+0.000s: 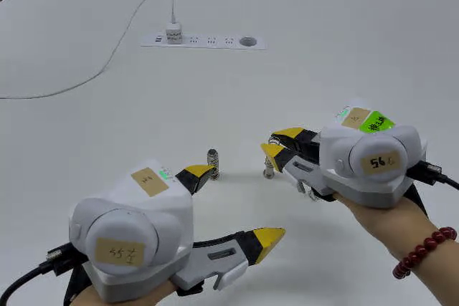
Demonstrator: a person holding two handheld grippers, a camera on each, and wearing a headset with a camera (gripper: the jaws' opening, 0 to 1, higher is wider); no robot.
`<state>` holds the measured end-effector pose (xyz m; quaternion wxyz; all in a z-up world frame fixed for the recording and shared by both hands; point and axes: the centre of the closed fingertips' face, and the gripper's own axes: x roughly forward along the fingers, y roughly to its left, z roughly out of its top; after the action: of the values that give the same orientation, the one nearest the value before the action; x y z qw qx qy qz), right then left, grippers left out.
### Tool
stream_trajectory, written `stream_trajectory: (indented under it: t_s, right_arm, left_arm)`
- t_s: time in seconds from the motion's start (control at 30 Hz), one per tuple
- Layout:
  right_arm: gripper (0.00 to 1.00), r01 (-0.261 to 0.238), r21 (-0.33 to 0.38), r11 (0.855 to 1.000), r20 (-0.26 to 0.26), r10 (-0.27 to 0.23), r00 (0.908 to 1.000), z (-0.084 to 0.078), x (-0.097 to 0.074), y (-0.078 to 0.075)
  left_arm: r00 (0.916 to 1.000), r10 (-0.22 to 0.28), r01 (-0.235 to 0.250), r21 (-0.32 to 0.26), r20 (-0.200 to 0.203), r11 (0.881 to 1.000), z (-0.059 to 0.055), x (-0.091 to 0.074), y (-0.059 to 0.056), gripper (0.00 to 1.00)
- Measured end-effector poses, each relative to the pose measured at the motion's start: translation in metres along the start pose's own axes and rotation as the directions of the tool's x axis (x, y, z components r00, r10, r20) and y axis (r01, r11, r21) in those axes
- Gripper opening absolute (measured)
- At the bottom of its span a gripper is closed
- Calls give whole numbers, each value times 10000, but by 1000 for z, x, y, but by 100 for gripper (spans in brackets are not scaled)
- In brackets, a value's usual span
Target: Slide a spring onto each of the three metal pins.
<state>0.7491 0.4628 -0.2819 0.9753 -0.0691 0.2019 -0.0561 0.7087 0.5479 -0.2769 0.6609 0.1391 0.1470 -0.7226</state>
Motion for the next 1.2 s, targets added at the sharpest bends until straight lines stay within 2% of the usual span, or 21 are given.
stream_trajectory:
  t_s: [0.4, 0.7, 1.07, 1.2]
  right_arm:
    - [12, -33, 96, 9999, -312, 36, 9995, -10, 5, 3]
    - [12, -116, 156, 9998, -607, 125, 9981, -21, 5, 7]
    - [13, -80, 422, 9991, -622, 106, 9980, -18, 4, 7]
    - [19, -78, 555, 9984, -493, 105, 9987, -12, -2, 6]
  left_arm:
    - [10000, -69, 69, -15, 6, 10000, 0, 0, -3, 68]
    - [10000, 22, -20, -152, 92, 9999, 1, -1, 1, 67]
    - [9999, -63, 63, 58, 78, 10000, 2, 0, -2, 64]
    - [10000, -57, 57, 140, -4, 9999, 1, 0, -2, 64]
